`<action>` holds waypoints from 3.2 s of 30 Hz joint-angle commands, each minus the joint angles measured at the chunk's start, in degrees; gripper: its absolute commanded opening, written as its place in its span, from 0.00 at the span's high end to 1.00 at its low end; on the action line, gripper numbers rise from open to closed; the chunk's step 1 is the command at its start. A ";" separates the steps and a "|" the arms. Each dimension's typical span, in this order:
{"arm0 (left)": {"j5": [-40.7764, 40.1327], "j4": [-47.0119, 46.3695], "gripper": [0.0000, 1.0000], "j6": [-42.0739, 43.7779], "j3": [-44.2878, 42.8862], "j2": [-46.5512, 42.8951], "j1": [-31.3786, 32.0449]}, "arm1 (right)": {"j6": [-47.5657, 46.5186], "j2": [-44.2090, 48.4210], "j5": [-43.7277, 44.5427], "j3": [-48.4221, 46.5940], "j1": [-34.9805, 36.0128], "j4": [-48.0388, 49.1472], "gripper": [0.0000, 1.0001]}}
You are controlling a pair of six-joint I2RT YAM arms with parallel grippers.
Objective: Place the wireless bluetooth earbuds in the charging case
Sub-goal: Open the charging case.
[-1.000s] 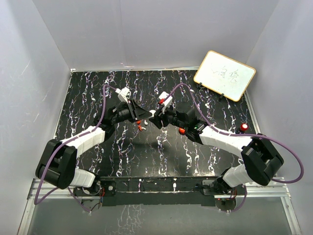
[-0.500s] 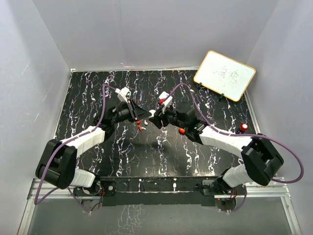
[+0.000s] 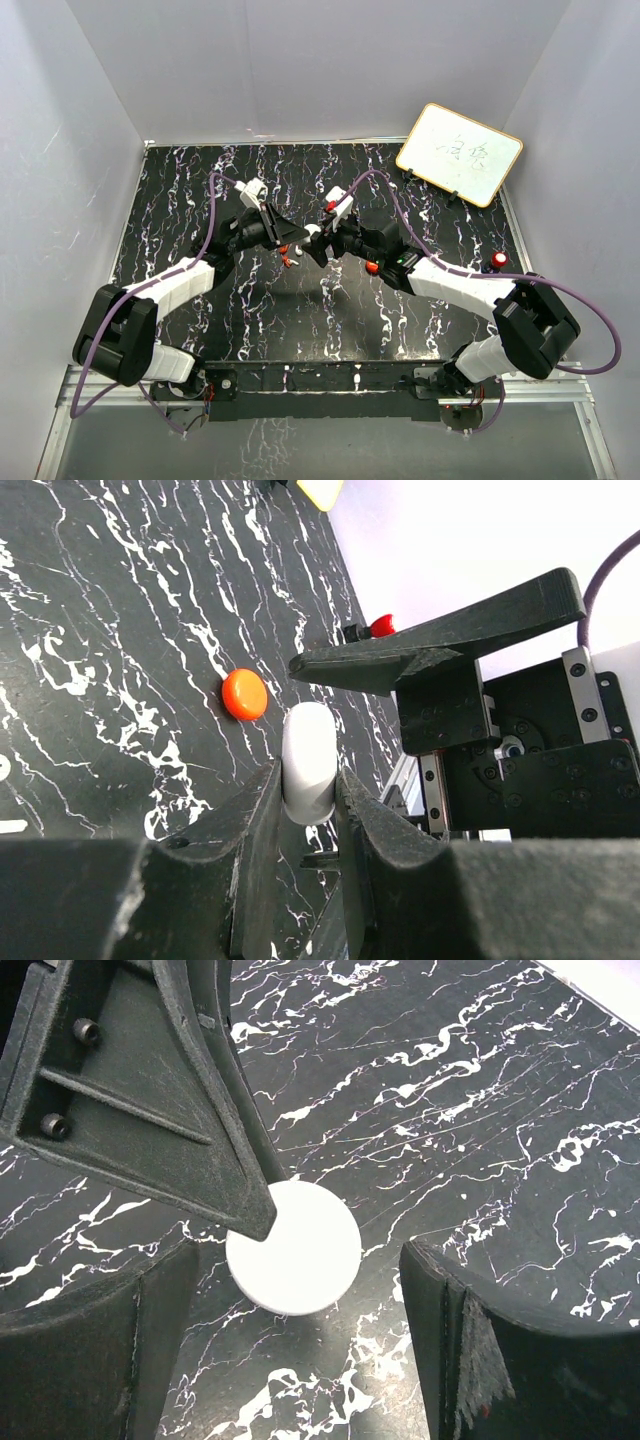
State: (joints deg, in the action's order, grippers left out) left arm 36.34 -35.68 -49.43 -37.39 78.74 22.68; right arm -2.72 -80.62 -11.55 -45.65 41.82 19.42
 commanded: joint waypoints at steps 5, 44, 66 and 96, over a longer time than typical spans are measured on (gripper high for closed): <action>-1.54 4.39 1.00 1.58 -0.07 -3.00 -3.55 | 1.72 5.27 5.12 -1.04 -0.47 -0.87 0.17; 4.19 -9.33 1.00 -7.27 -2.37 -0.61 -7.62 | 65.51 -20.20 -30.83 -0.44 -15.83 47.60 0.39; 4.54 -10.53 1.00 -9.26 -0.95 1.33 -7.62 | 81.47 -32.50 -31.61 -5.23 -15.72 68.07 0.65; 6.46 -19.30 1.00 -17.08 0.14 2.23 -7.64 | 77.95 -37.11 -30.48 -7.88 -15.74 60.57 0.64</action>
State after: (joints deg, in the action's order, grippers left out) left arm 40.12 -51.57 -65.34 -37.36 82.19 14.72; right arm 78.22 -117.27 -42.59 -50.92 25.78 80.82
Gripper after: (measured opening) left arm 0.232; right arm 0.359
